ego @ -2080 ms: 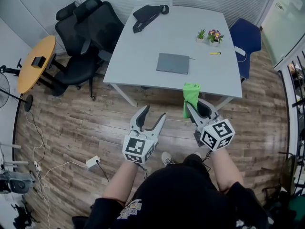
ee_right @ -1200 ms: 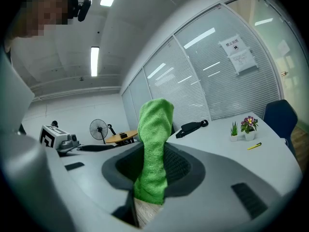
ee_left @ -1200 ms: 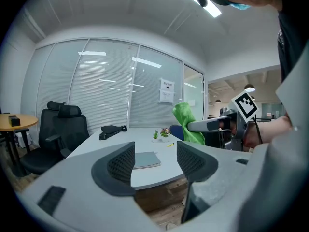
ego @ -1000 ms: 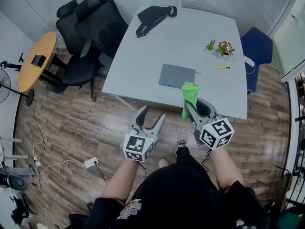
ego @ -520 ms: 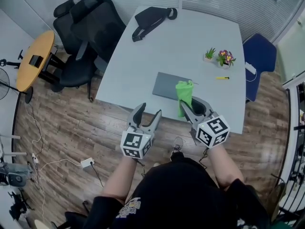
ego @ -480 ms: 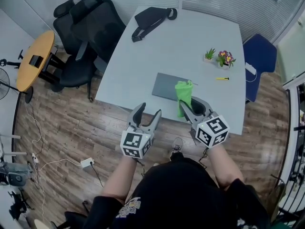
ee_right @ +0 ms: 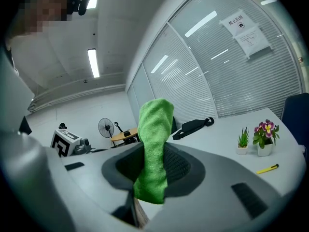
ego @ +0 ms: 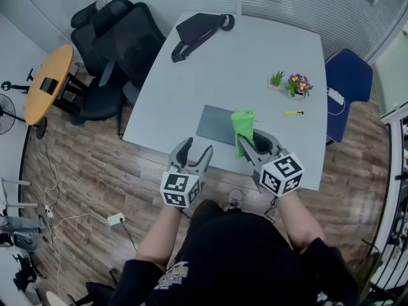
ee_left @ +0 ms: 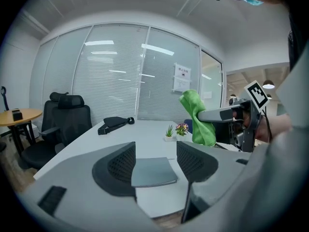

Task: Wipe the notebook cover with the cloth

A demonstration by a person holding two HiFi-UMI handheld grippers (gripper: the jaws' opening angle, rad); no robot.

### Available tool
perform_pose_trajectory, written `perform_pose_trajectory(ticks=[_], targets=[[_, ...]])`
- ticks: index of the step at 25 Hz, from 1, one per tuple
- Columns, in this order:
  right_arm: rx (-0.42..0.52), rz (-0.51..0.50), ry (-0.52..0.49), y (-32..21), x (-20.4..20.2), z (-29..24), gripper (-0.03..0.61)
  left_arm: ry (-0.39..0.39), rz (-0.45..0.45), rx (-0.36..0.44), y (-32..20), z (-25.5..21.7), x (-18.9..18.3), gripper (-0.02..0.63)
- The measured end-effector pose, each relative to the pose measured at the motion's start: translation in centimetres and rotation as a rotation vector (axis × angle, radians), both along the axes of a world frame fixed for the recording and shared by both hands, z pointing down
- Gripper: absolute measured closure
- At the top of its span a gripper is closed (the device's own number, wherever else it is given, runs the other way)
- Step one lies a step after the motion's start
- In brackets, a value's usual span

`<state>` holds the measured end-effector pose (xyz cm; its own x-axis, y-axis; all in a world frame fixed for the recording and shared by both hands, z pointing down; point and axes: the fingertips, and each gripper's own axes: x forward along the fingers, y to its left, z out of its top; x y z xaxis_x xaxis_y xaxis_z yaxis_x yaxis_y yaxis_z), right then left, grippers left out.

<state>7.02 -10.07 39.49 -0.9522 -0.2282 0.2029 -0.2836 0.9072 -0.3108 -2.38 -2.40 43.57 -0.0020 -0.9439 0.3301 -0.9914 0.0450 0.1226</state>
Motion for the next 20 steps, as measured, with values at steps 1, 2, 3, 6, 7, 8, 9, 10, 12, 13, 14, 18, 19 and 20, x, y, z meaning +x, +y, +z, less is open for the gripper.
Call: perform_pose_trajectory(ticks=[1,2,3,6,7,8,9,10,12,13,14,18,19,20], targets=[[-0.006,0.003,-0.004,-0.2,0.0,0.0,0.466,0.001,0.002,-0.01,-0.2,0.3,0.0,0.356],[-0.011,0.007,-0.007,-0.5,0.0,0.0,0.466,0.002,0.006,-0.021,-0.4,0.5,-0.1,0.356],[-0.015,0.012,-0.01,-0.7,0.0,0.1,0.466,0.001,0.01,-0.03,-0.6,0.8,-0.1,0.356],[-0.026,0.029,-0.009,-1.6,-0.2,0.7,0.466,0.001,0.023,-0.051,-1.4,1.7,-0.5,0.356],[-0.032,0.035,-0.007,-1.8,-0.4,1.0,0.466,0.001,0.029,-0.057,-1.7,2.0,-0.6,0.356],[-0.038,0.042,-0.004,-1.9,-0.5,1.2,0.466,0.003,0.038,-0.065,-1.9,2.4,-0.8,0.356],[-0.042,0.049,0.0,-1.9,-0.7,1.5,0.466,0.005,0.049,-0.072,-2.0,2.8,-0.9,0.356],[-0.045,0.058,0.004,-2.0,-0.9,1.7,0.466,0.008,0.061,-0.078,-2.3,3.1,-1.1,0.356],[-0.048,0.077,0.015,-2.3,-1.5,2.3,0.466,0.015,0.085,-0.089,-2.9,3.9,-1.7,0.356],[-0.05,0.088,0.02,-2.6,-1.9,2.6,0.466,0.017,0.098,-0.094,-3.4,4.3,-2.1,0.356],[-0.052,0.102,0.025,-3.0,-2.4,2.9,0.466,0.017,0.113,-0.1,-3.8,4.6,-2.5,0.356],[-0.069,0.154,0.048,-3.9,-4.6,3.6,0.466,0.017,0.173,-0.136,-5.2,6.2,-4.8,0.356],[-0.07,0.164,0.056,-4.2,-5.1,3.8,0.466,0.02,0.188,-0.144,-5.6,6.6,-5.3,0.356],[-0.069,0.175,0.064,-4.4,-5.7,3.9,0.466,0.022,0.204,-0.152,-6.0,7.0,-5.7,0.356]])
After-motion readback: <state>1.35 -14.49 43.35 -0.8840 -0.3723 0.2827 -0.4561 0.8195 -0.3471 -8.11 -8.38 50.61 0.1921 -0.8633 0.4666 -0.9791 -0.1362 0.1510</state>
